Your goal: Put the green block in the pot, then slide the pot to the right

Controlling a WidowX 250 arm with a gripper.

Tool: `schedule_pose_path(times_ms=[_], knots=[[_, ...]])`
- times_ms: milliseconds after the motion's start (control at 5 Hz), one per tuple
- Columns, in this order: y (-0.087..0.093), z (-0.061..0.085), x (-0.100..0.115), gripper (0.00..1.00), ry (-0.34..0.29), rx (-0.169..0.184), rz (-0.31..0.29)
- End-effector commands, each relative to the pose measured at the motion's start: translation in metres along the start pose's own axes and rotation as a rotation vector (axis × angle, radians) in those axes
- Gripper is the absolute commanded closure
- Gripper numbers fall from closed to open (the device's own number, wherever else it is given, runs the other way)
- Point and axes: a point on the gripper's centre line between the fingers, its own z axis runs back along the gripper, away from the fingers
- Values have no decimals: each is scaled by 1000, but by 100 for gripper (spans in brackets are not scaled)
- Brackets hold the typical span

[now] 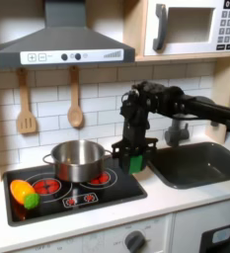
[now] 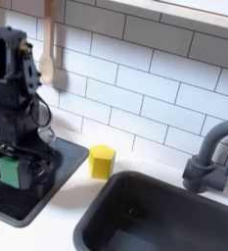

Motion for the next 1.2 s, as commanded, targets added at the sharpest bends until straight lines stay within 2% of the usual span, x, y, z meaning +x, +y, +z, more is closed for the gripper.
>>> schedule_pose_path(times_ms=[0, 600, 1000], knots=[[18, 18, 19, 100, -72, 9, 52], [42, 24, 51, 100, -128, 30, 91], [58, 20, 70, 100, -145, 37, 117]])
